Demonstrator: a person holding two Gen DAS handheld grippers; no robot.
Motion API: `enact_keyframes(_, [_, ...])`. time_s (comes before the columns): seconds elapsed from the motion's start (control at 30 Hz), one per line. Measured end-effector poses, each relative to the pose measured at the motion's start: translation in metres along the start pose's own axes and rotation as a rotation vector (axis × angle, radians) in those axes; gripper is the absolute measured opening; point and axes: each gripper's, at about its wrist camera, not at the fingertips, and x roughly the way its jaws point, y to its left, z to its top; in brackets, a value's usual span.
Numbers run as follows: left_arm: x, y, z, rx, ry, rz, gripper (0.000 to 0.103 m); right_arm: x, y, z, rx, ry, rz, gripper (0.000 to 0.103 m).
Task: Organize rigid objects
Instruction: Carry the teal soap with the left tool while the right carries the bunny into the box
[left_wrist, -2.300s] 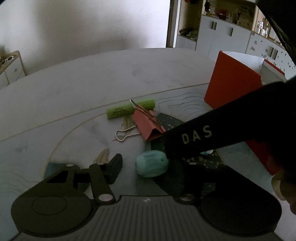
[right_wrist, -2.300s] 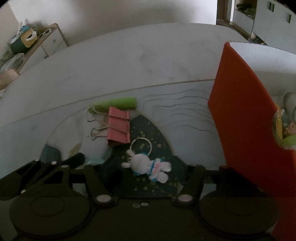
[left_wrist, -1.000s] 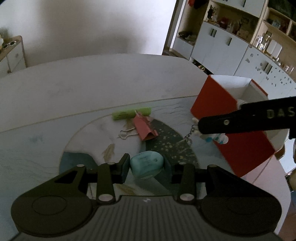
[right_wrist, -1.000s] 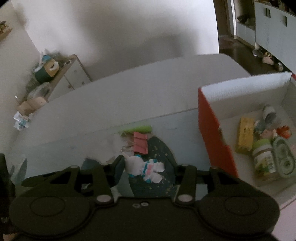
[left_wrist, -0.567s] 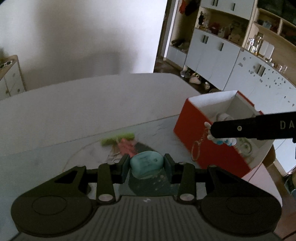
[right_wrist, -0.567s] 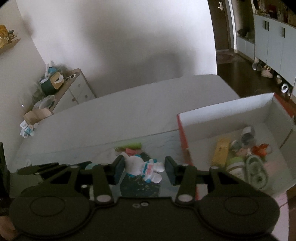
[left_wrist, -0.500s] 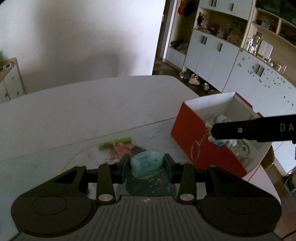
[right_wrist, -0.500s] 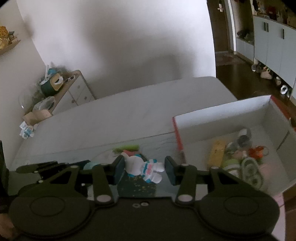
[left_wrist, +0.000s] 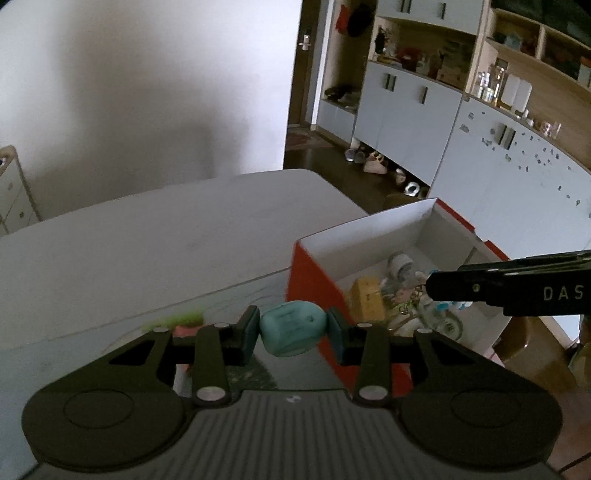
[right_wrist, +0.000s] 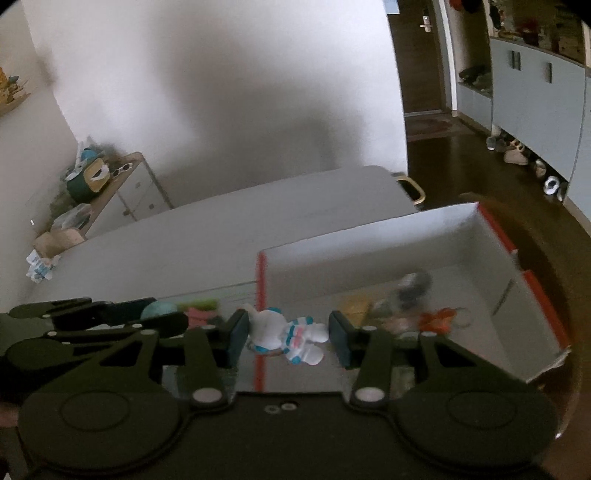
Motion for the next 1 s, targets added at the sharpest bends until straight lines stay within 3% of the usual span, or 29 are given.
enact_keyframes(0.5, [0.053,-0.078,0.032,0.040,0.043,-0.001,0.039,-0.006,-0.101,0.001,0.015,0.020,-0.070,0.047])
enact_keyframes(1.0, [0.135,-0.128,0.044,0.173,0.116,0.108,0.039,0.027,-0.131,0.010,-0.049,0.080,-0.081,0.047])
